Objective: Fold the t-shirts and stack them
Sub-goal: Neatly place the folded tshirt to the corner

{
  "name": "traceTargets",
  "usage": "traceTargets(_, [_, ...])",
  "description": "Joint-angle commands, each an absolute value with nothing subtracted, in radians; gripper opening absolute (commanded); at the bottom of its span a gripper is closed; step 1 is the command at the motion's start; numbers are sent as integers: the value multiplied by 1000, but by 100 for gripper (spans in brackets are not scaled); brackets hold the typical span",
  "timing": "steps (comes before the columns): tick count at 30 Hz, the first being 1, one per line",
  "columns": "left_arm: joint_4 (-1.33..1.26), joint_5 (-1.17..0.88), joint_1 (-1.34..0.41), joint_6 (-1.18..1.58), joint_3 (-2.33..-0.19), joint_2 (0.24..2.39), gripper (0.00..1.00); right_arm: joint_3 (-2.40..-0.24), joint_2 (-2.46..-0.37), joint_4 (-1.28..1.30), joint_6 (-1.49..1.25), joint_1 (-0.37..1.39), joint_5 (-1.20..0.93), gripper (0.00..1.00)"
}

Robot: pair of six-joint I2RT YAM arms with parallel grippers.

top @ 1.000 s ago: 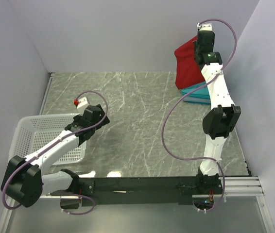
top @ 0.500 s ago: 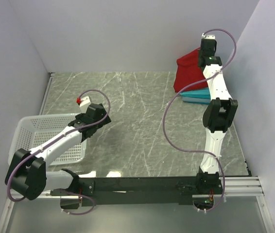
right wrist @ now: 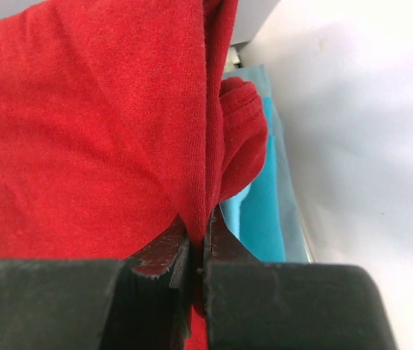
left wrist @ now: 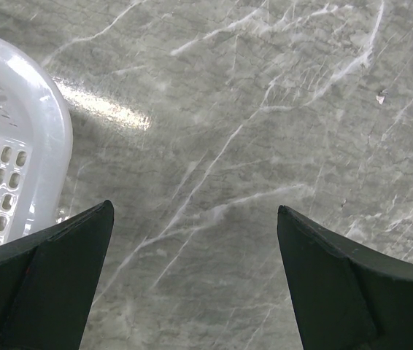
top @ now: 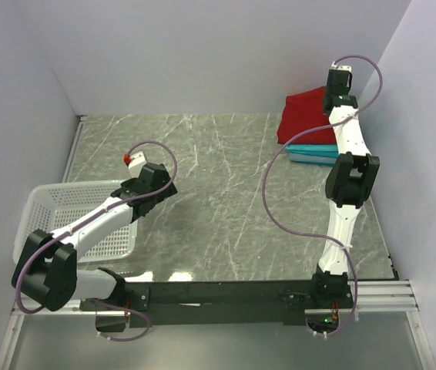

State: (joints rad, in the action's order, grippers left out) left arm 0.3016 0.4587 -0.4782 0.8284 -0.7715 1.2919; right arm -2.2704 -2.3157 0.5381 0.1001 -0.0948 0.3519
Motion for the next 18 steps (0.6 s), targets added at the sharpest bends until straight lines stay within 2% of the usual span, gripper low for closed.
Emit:
traceTargets(1, [310, 460, -472, 811, -815, 1302, 99, -2283, -2316, 486, 87, -123, 405, 0])
traceTargets(7, [310, 454, -472, 811, -816, 1305, 99, -2264, -2295, 477, 89, -149, 391, 0])
traceTargets(8, [308, 451, -472, 810, -816, 1304, 99, -2260, -2292, 473, 94, -150, 393, 8])
traceTargets(9, [310, 453, -472, 810, -816, 1302, 99, -2255, -2290, 468, 94, -149, 397, 21])
traceTargets(10, [311, 454, -472, 813, -813, 1299, 99, -2244, -2289, 457, 87, -149, 399, 39])
traceTargets(11, [316, 459, -472, 818, -815, 1296, 99, -2241, -2286, 456, 86, -149, 397, 77])
traceTargets(12, [318, 460, -472, 822, -815, 1289, 100, -2240, -2284, 454, 83, -149, 393, 84])
traceTargets(18, [304, 460, -472, 819, -804, 1238, 99, -2211, -2240, 456, 45, -146, 334, 86])
